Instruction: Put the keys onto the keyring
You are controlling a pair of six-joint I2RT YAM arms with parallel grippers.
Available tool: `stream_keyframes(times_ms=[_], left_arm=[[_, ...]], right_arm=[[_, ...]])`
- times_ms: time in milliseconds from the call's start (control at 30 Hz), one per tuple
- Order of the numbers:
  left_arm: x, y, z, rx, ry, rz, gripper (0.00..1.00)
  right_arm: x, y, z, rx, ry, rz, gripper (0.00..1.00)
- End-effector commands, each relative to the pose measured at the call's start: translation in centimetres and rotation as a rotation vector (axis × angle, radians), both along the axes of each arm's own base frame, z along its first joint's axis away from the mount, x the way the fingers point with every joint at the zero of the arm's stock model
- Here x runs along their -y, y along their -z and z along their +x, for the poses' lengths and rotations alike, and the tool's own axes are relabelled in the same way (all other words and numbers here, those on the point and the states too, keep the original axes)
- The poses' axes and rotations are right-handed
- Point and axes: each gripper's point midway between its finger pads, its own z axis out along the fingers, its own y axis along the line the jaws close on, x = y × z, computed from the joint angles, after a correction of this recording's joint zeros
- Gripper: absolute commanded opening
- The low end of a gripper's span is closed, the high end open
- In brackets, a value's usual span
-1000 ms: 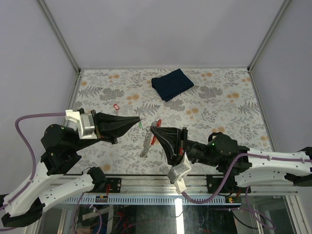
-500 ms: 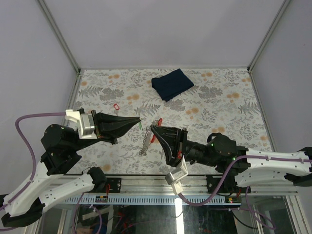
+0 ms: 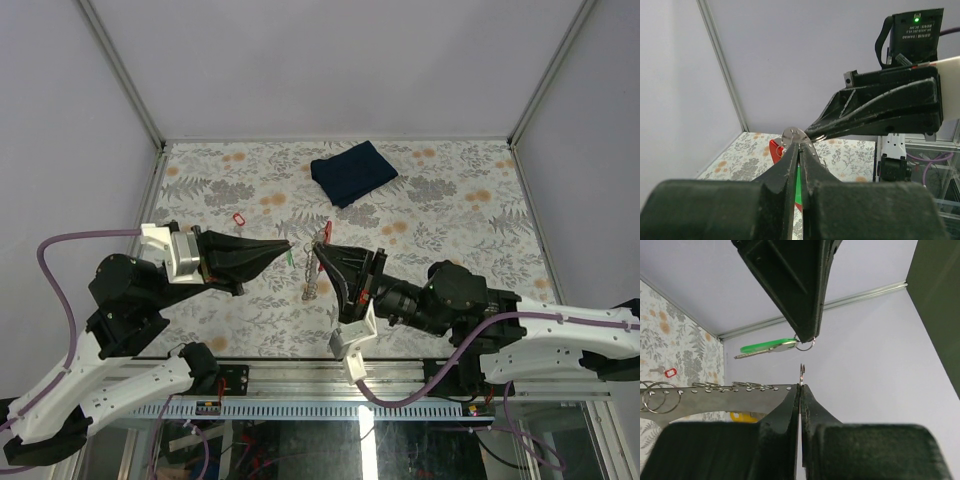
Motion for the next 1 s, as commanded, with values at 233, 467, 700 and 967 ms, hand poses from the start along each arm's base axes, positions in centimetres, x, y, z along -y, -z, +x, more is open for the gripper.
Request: stream_keyframes(times_ms=[233, 467, 700, 967], left_arm=[[0.2, -0.1, 0.6, -0.003, -0.02, 0.007, 0.0], [0.7, 0.1, 0.3, 0.001, 0.01, 0.038, 0.0], [1.0, 0.2, 0.2, 0.0, 0.029, 0.05, 0.0], [1.3, 0.3, 0.0, 0.0, 0.047, 0.063, 0.0]], right_arm=[[1.4, -2.1, -0.5, -0.206, -0.032, 0.024, 0.0], [1.4, -0.9, -0.8, -0.271, -0.039, -0.046, 0.0], [1.3, -0.4, -1.0, -0.283, -0.043, -0.079, 0.0], [1.2, 1.1, -0.7, -0.22, -0.026, -0.152, 0.0]])
